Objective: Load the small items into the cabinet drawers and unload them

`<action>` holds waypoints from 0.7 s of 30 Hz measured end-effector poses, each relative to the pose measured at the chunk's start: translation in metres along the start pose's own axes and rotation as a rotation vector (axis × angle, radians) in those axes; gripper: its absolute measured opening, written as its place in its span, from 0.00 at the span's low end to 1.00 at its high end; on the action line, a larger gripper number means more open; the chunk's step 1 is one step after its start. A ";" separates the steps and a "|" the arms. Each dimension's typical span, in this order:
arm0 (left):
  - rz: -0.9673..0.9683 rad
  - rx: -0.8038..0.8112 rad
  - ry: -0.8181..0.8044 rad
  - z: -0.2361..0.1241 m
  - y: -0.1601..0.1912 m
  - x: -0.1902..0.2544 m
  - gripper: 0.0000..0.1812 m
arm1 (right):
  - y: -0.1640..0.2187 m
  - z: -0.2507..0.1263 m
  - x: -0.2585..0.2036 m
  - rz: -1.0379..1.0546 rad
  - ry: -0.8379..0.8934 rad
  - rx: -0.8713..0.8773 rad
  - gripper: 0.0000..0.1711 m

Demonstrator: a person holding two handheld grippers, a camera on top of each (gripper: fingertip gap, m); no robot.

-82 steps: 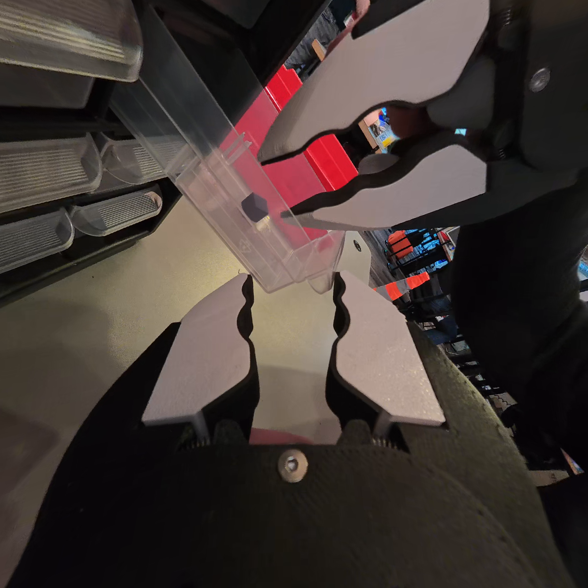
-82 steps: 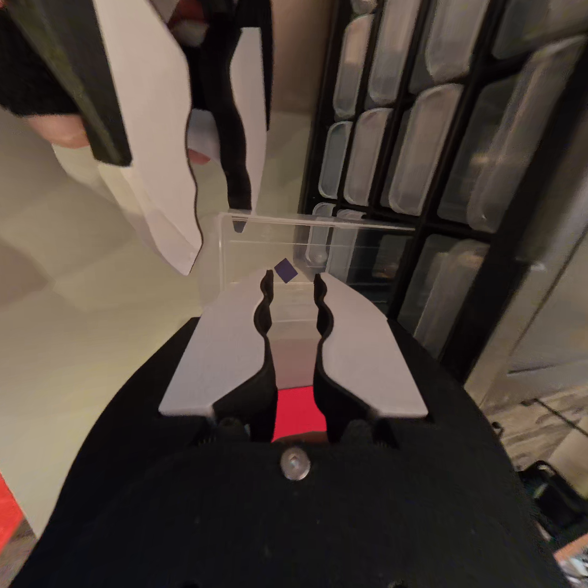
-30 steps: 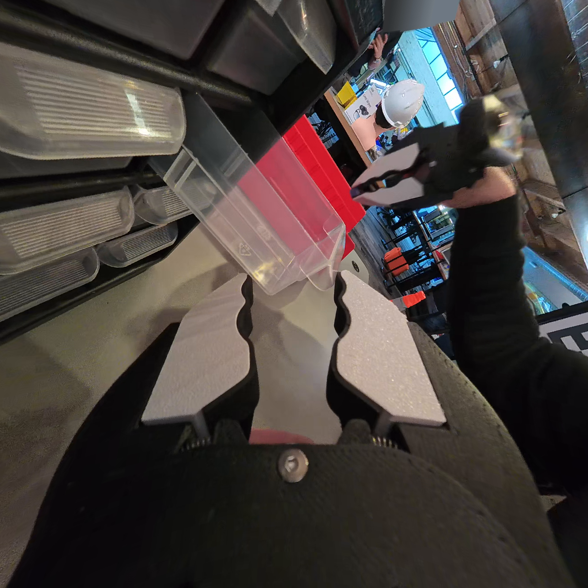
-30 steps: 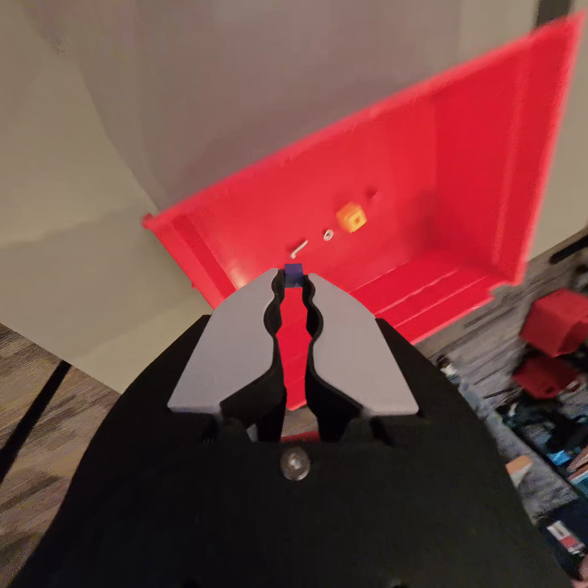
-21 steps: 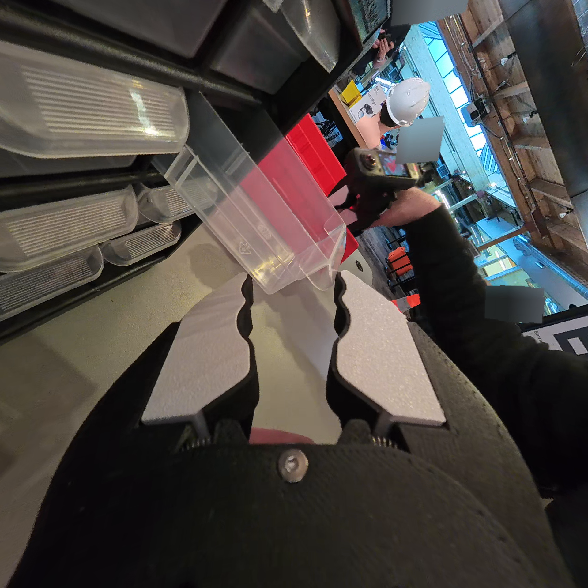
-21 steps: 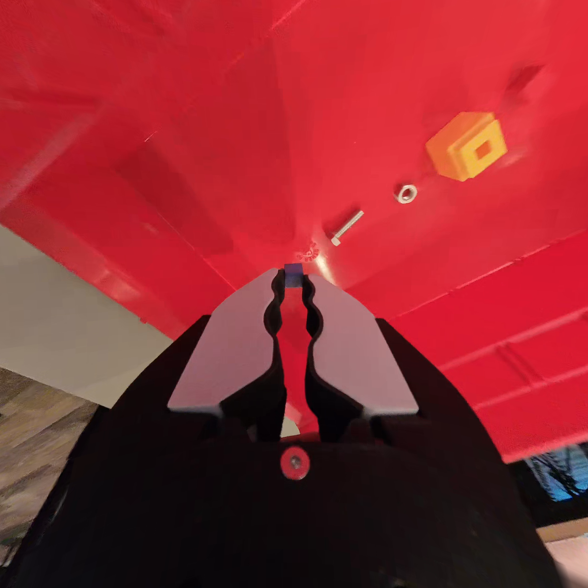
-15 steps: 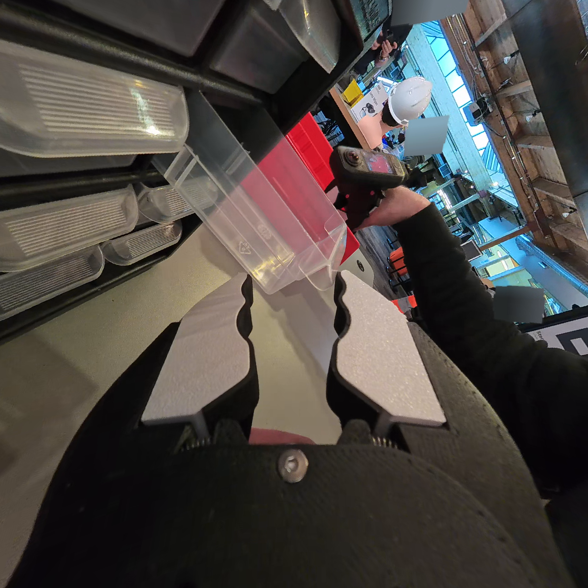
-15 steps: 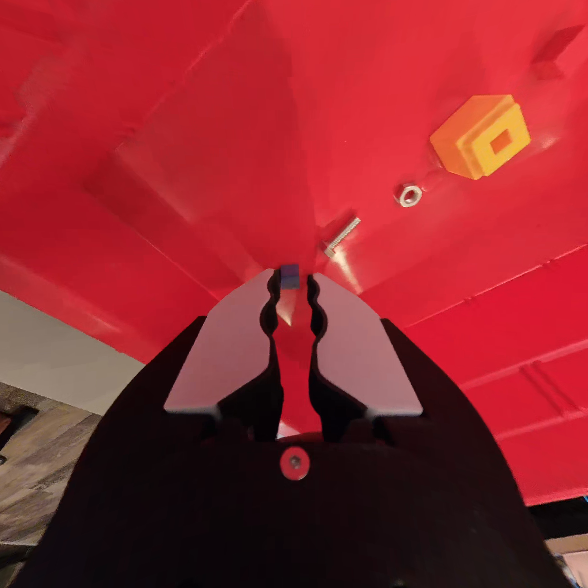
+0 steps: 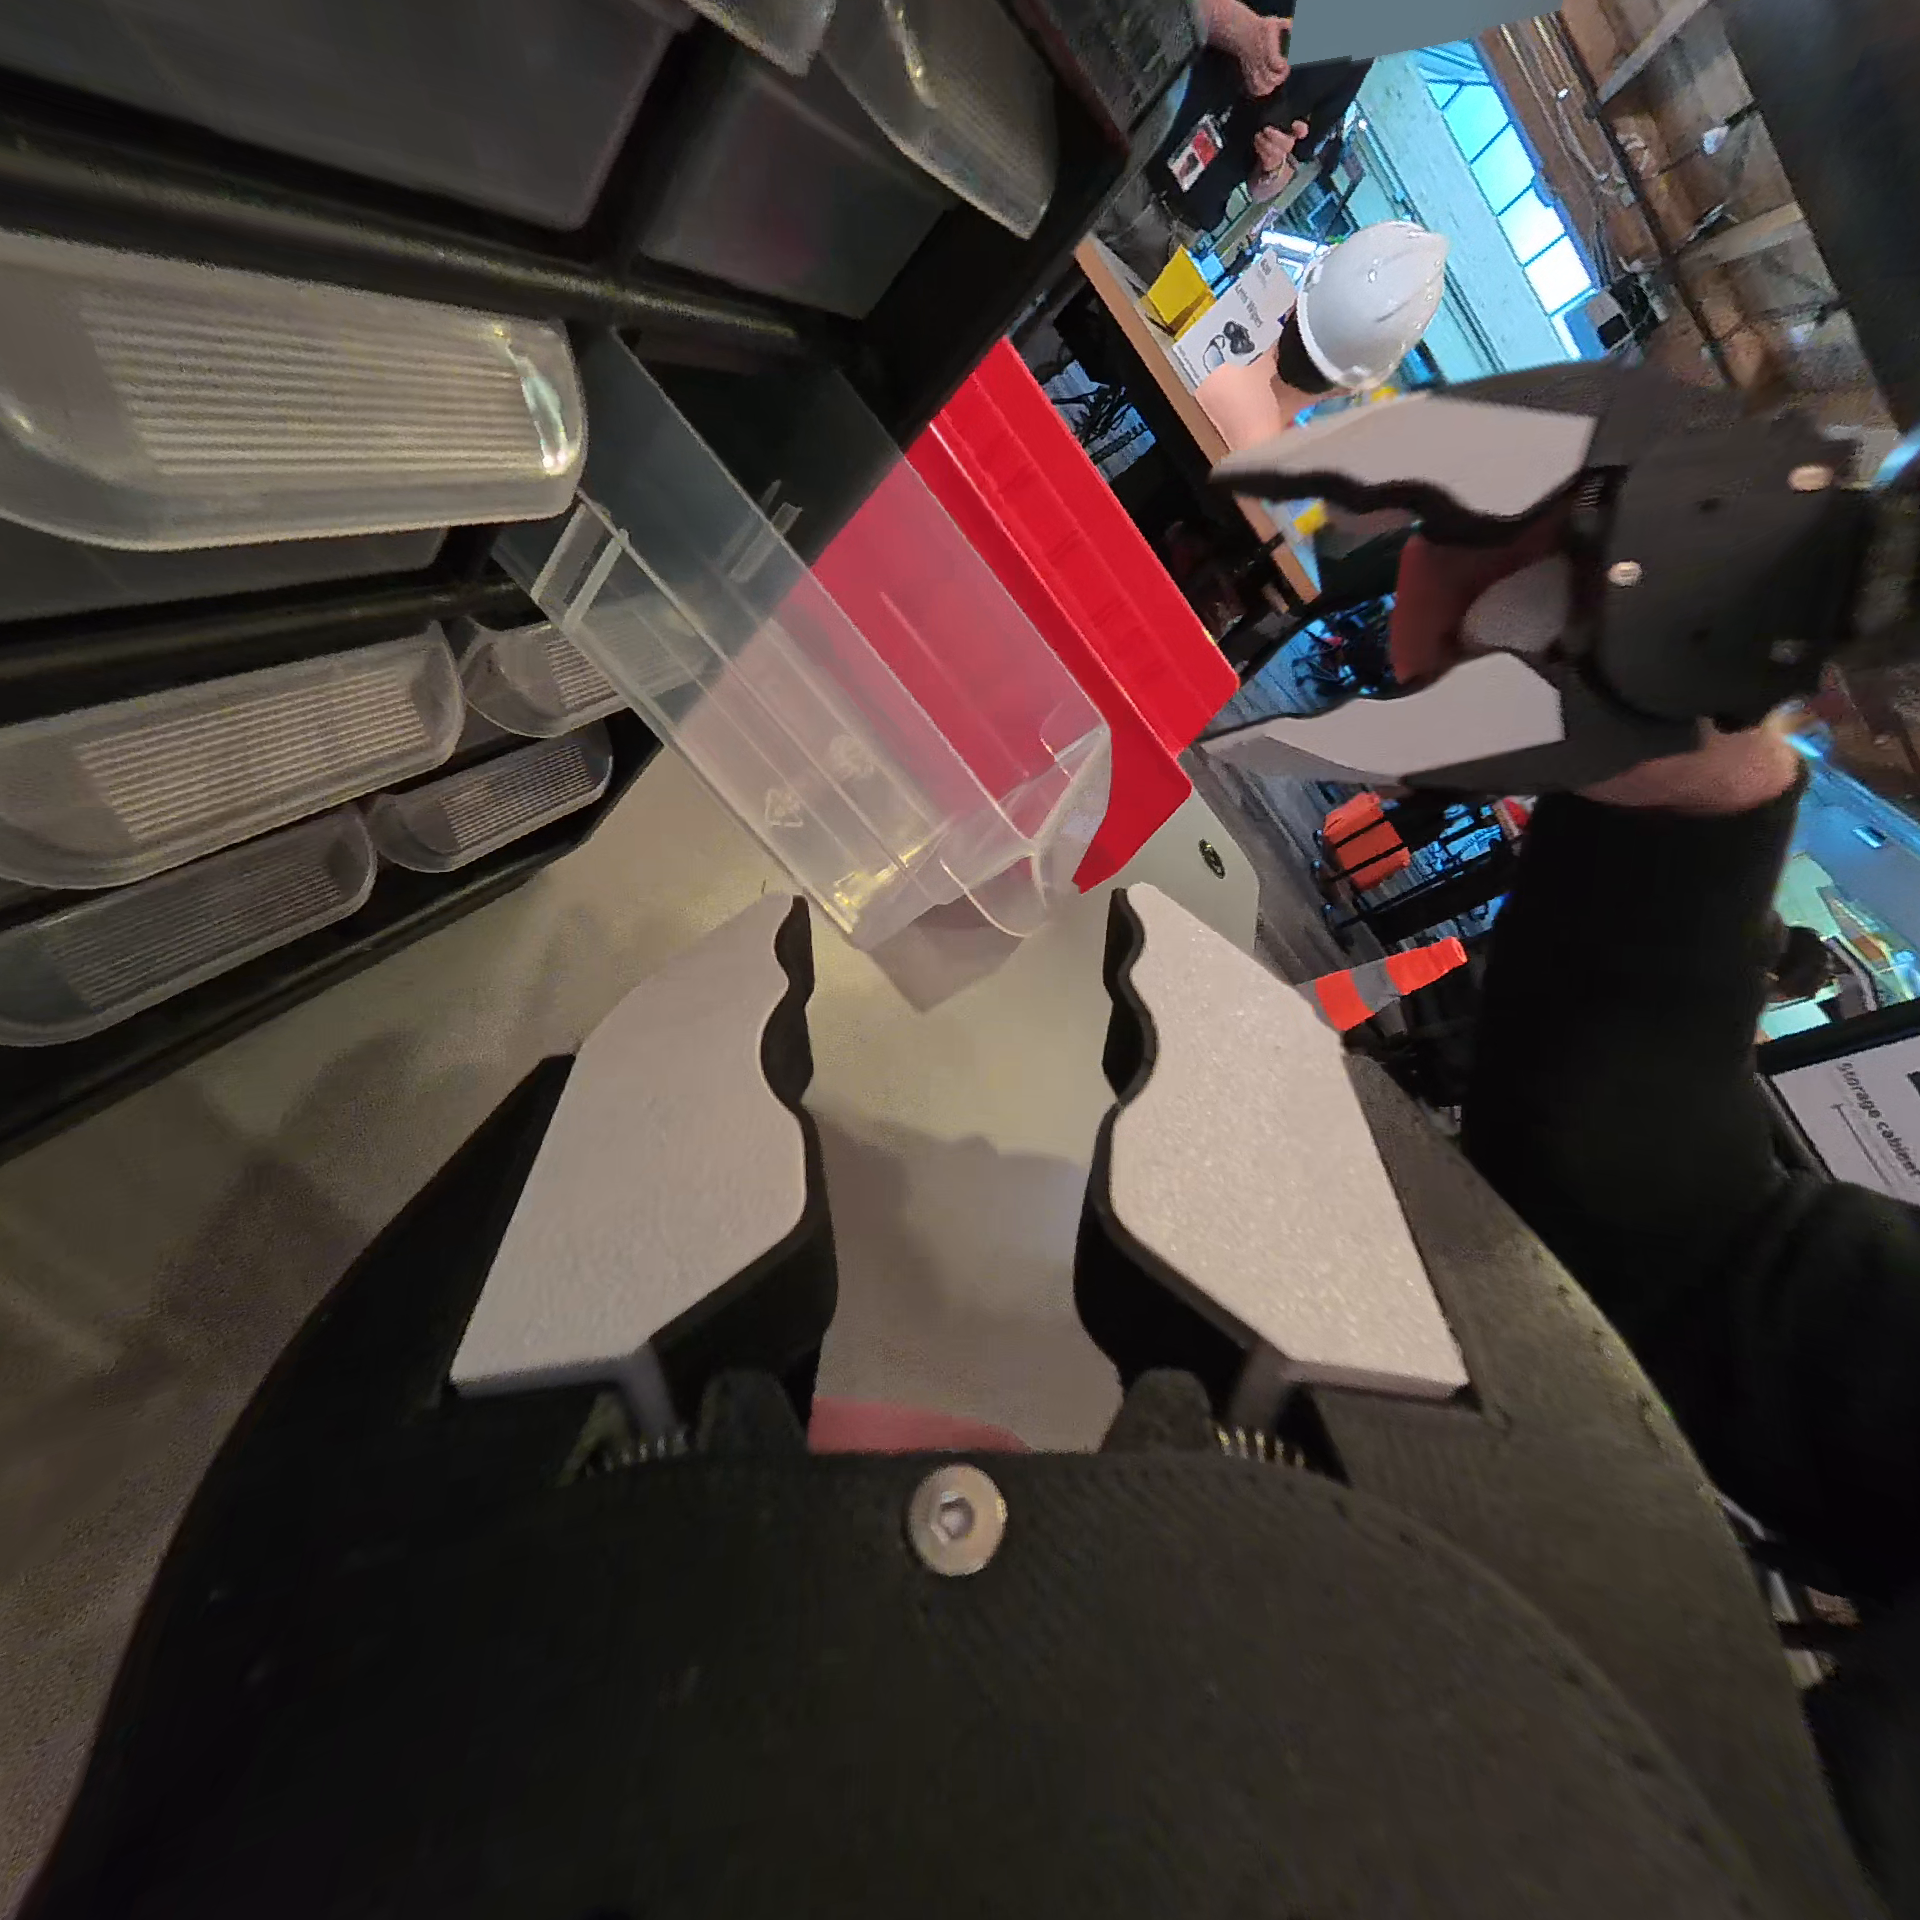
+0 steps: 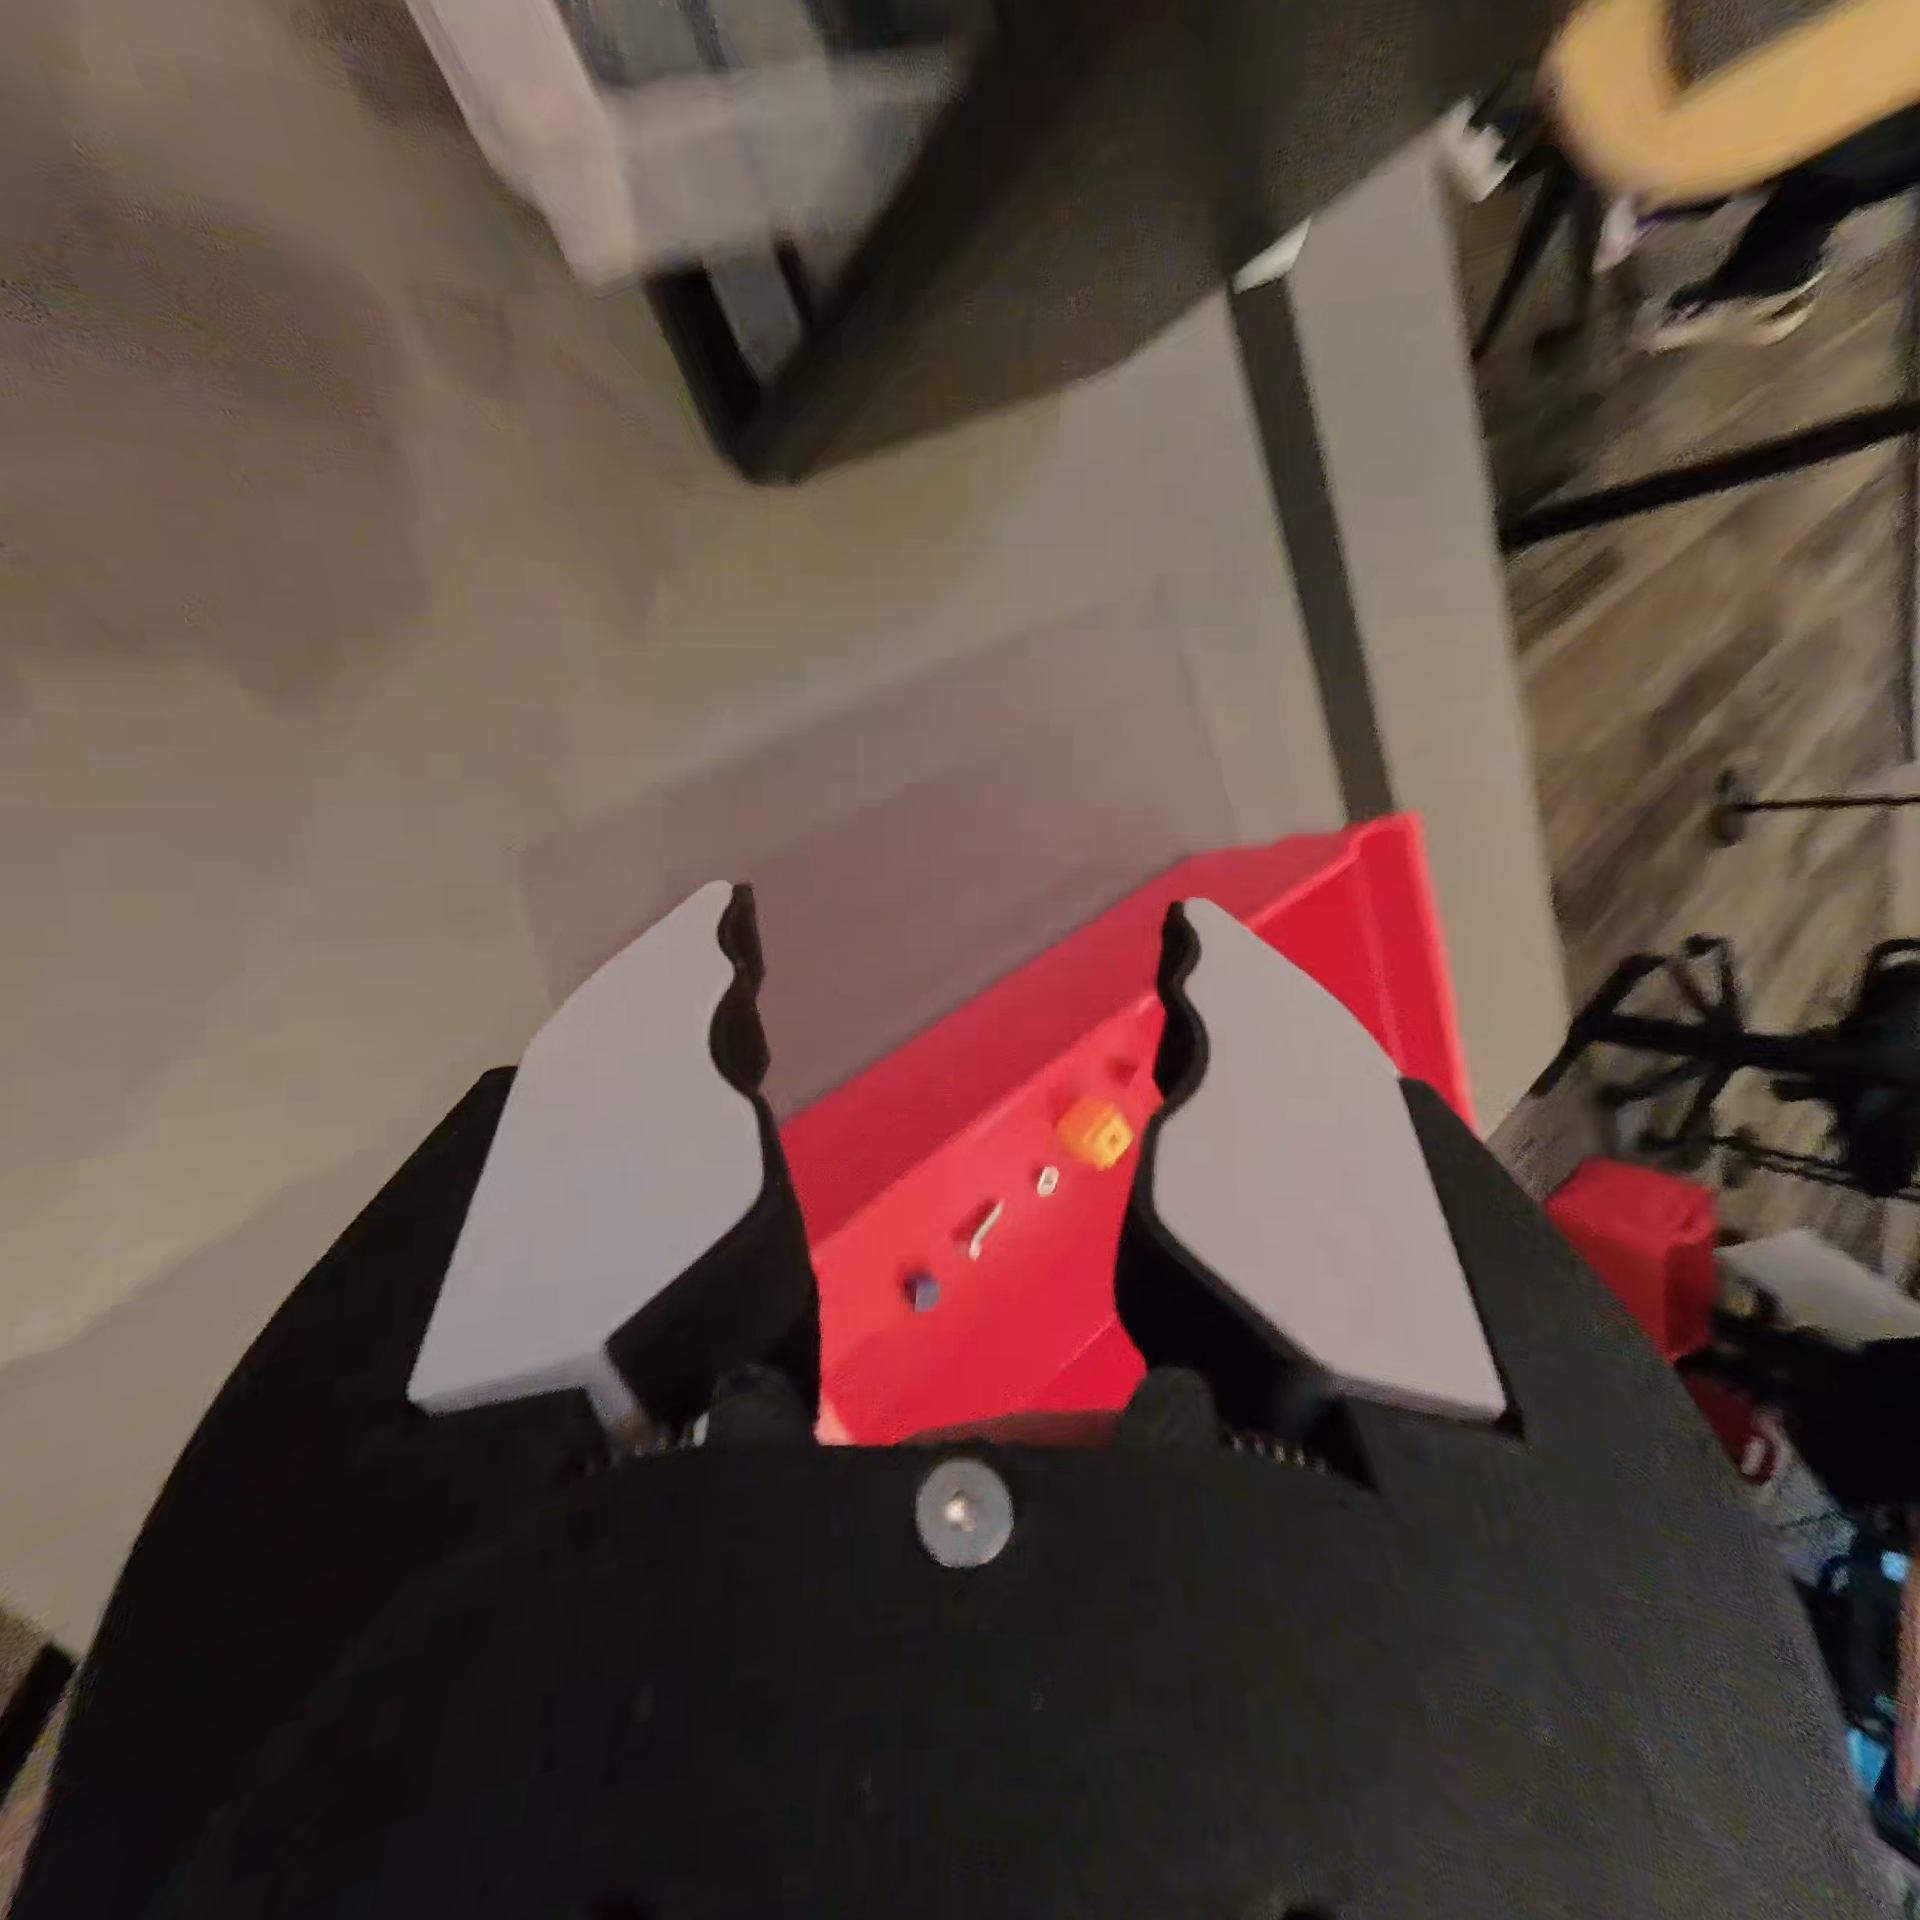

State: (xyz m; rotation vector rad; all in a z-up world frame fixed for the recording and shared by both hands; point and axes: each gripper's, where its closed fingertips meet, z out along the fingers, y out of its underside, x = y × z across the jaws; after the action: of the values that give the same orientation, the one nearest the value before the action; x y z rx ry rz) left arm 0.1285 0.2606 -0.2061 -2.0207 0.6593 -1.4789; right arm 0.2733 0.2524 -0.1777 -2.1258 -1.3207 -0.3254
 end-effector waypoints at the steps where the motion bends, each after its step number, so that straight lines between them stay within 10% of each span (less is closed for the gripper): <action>1: 0.007 0.002 -0.009 -0.001 0.000 0.000 0.29 | -0.017 -0.002 -0.002 -0.011 0.025 0.039 0.44; 11: 0.288 -0.026 -0.251 -0.046 -0.015 -0.005 0.28 | -0.105 0.043 -0.022 0.076 0.085 0.314 0.47; 21: 0.703 0.009 -0.629 -0.107 -0.132 -0.004 0.32 | -0.110 0.046 -0.020 0.119 0.115 0.359 0.46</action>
State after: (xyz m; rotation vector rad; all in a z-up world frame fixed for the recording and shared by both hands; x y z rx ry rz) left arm 0.0337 0.3446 -0.0931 -1.8115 0.9342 -0.4122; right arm 0.1627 0.3013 -0.1837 -1.8443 -1.0892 -0.1449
